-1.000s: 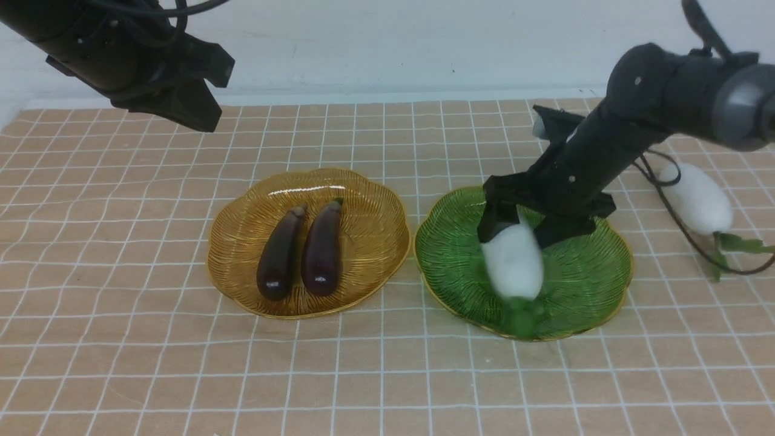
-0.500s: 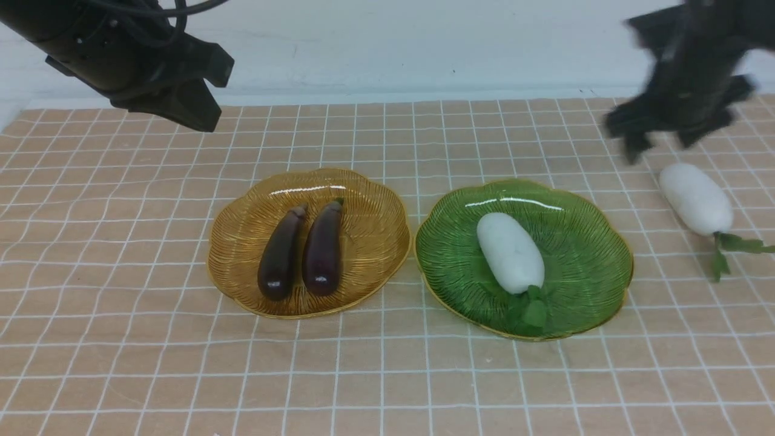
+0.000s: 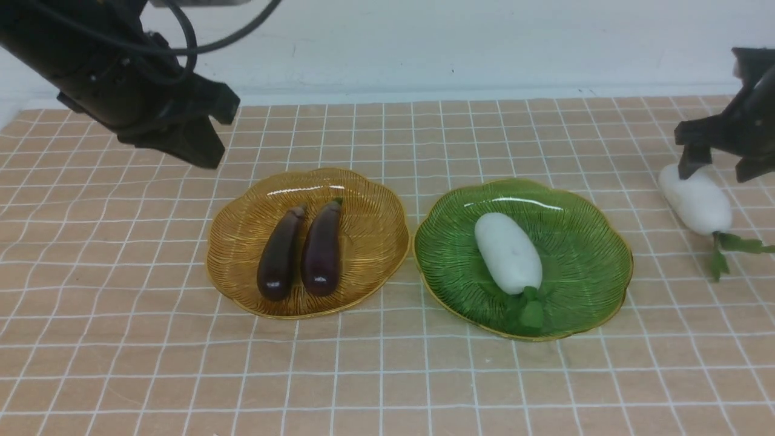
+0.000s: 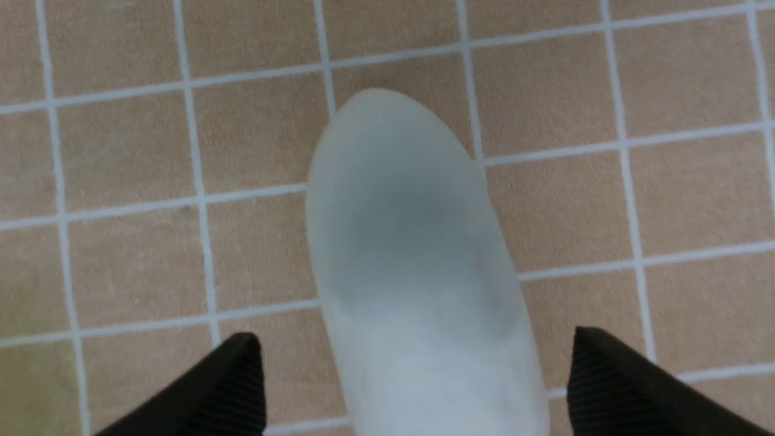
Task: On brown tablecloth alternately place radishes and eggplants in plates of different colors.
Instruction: 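Place the white radish on the plate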
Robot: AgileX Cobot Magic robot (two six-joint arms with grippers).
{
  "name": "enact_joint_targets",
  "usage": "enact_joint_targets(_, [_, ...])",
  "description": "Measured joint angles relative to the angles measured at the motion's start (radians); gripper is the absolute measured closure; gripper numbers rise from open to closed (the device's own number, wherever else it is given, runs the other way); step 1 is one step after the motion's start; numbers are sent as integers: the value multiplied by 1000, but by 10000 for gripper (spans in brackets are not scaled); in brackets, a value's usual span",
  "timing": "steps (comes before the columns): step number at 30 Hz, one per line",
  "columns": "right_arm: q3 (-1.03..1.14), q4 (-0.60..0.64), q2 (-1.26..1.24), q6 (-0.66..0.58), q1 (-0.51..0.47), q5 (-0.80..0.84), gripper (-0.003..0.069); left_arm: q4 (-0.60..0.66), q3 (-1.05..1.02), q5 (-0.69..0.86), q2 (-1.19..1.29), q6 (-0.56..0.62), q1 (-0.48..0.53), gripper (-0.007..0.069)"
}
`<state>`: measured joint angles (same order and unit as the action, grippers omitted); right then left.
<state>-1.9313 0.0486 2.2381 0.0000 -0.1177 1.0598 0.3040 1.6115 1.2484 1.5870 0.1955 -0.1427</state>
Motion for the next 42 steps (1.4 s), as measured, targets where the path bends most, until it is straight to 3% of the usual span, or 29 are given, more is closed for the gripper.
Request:
enact_joint_targets(4, [-3, 0, 41, 0, 0, -29, 8, 0, -1, 0, 0, 0, 0, 628])
enact_joint_targets(12, [-11, 5, 114, -6, 1, -94, 11, 0, -4, 0, 0, 0, 0, 628])
enact_joint_targets(14, [-13, 6, 126, -6, 1, -98, 43, 0, -4, 0, 0, 0, 0, 628])
enact_joint_targets(16, [-14, 7, 125, -6, 1, -91, 139, 0, -4, 0, 0, 0, 0, 628])
enact_joint_targets(18, [-26, 7, 118, -6, 2, -68, 160, 0, -4, 0, 0, 0, 0, 628])
enact_joint_targets(22, [-74, 15, 67, -6, 4, 40, 154, 0, -4, 0, 0, 0, 0, 628])
enact_joint_targets(26, [-114, 108, -29, 0, 19, 149, 154, 0, -4, 0, 0, 0, 0, 628])
enact_joint_targets(31, [26, 232, -139, 0, 131, 169, 154, 0, -4, 0, 0, 0, 0, 628])
enact_joint_targets(36, [168, 196, -114, -41, 291, 179, 154, 4, -4, 0, 0, 3, 0, 628])
enact_joint_targets(42, [170, 167, -114, 14, 324, 176, 144, 12, -4, 0, 0, 4, 0, 628])
